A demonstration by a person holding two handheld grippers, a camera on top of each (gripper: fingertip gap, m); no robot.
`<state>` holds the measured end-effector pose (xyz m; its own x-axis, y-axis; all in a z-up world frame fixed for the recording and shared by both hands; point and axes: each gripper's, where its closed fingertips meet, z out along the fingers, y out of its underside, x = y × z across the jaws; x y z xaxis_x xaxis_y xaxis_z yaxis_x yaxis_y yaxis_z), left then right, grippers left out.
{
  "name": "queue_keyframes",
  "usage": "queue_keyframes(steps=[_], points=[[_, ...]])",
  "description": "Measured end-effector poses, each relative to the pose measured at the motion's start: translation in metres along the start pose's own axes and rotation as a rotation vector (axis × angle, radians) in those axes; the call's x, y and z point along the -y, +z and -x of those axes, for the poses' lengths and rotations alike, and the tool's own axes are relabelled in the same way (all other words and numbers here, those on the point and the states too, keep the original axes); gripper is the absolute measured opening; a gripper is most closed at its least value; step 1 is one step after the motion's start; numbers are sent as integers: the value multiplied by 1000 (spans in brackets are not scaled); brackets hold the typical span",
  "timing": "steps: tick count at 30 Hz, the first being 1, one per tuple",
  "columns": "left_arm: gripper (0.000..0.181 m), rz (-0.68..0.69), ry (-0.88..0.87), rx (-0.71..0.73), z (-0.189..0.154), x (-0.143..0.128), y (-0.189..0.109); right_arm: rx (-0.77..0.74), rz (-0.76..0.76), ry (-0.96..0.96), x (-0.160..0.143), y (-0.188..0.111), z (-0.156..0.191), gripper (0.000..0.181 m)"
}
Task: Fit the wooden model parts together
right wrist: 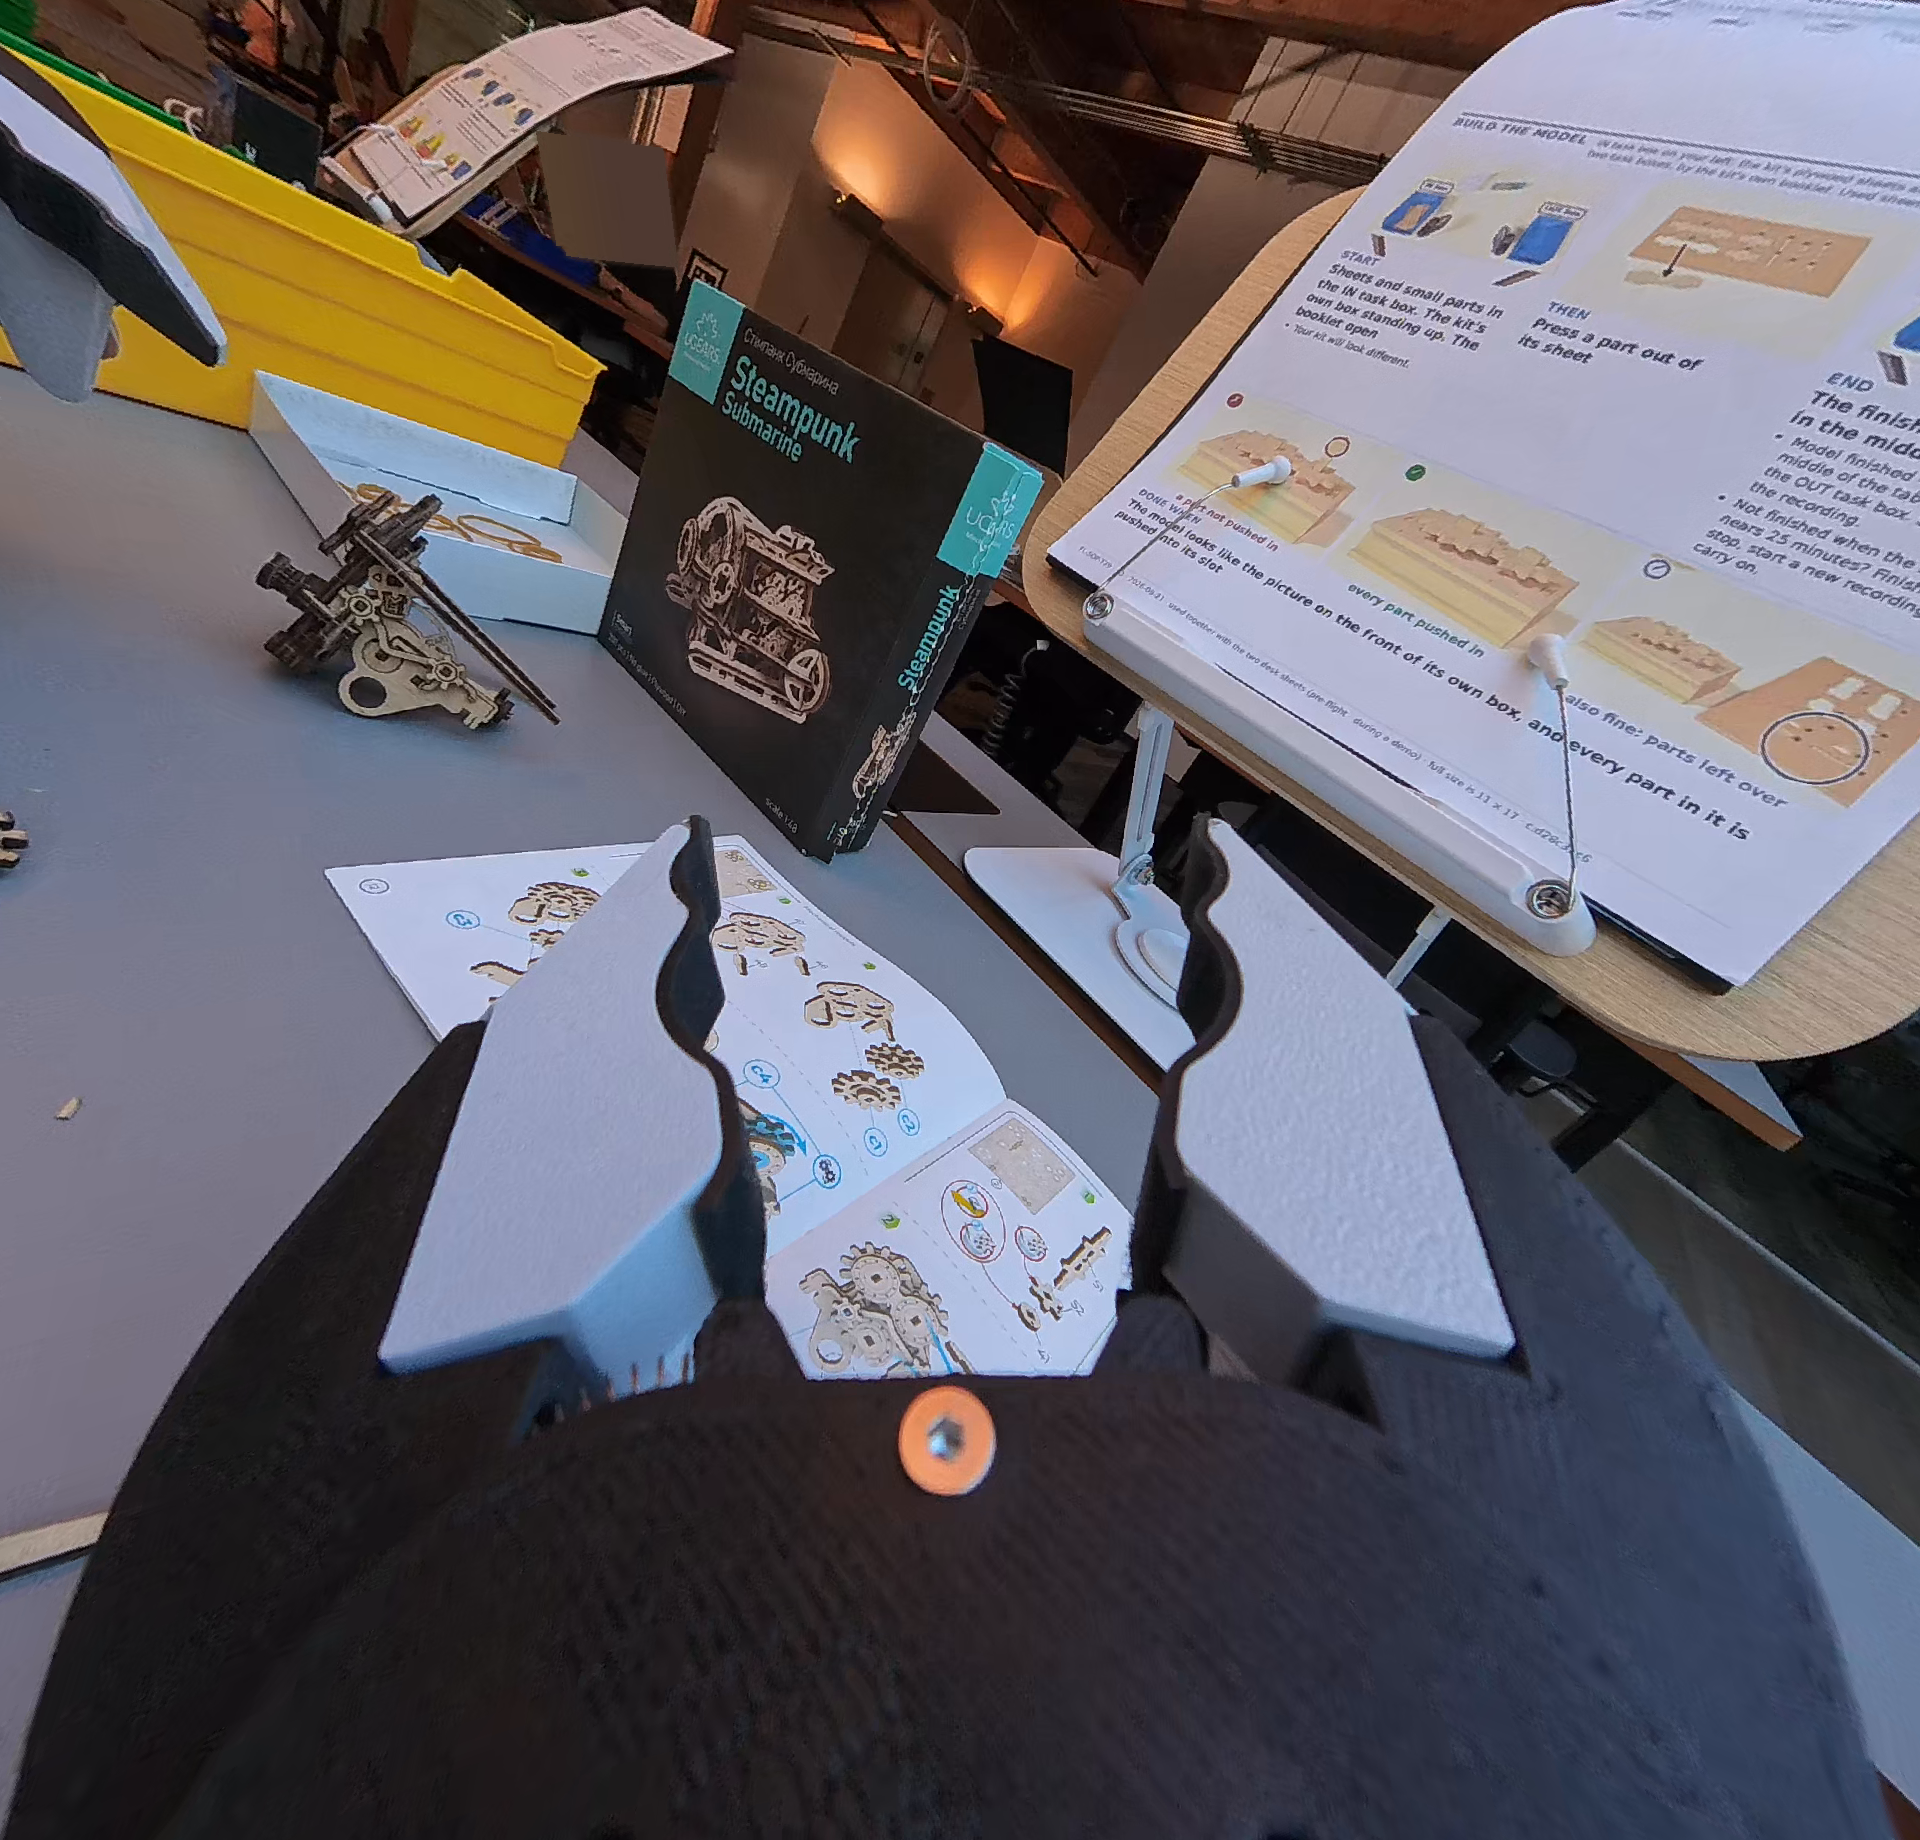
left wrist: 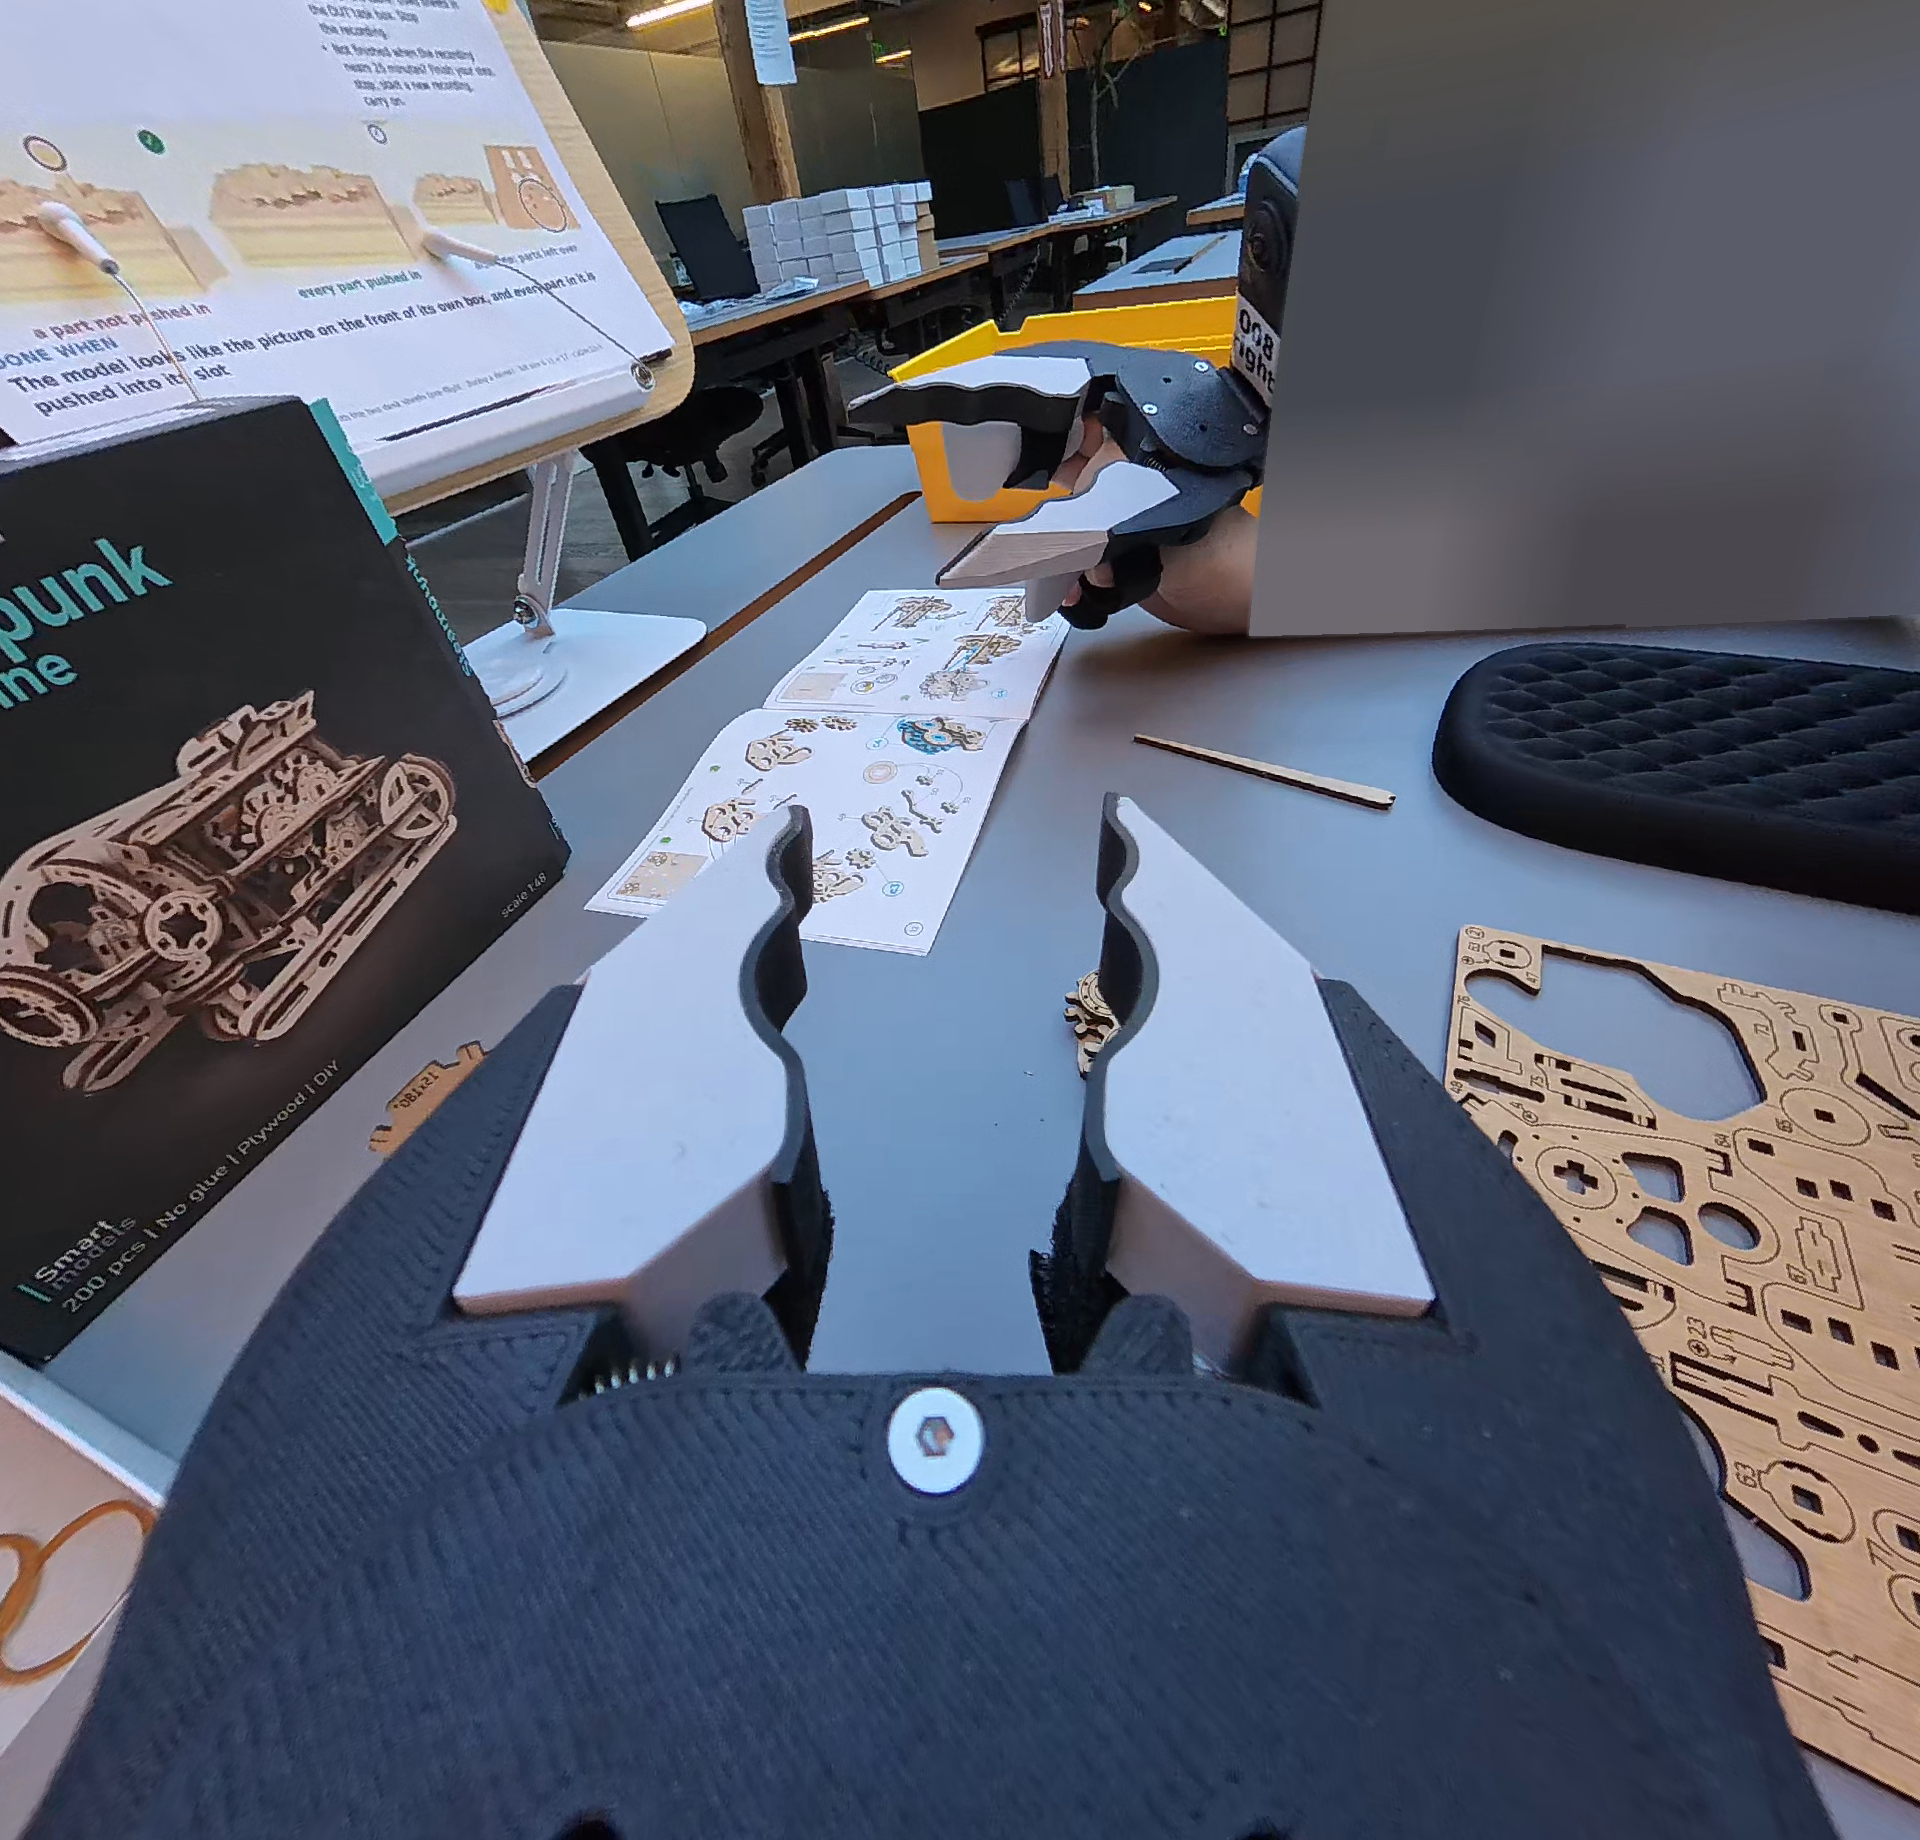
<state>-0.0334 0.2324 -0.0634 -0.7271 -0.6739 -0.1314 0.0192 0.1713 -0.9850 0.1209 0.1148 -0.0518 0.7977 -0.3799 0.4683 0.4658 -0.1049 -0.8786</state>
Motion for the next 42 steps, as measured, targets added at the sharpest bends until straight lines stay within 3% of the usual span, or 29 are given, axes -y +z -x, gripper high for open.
queue_keyframes(steps=[42], points=[[53,32,8,-18,-5,-5,3,81,47,-55,-8,5,19,84]])
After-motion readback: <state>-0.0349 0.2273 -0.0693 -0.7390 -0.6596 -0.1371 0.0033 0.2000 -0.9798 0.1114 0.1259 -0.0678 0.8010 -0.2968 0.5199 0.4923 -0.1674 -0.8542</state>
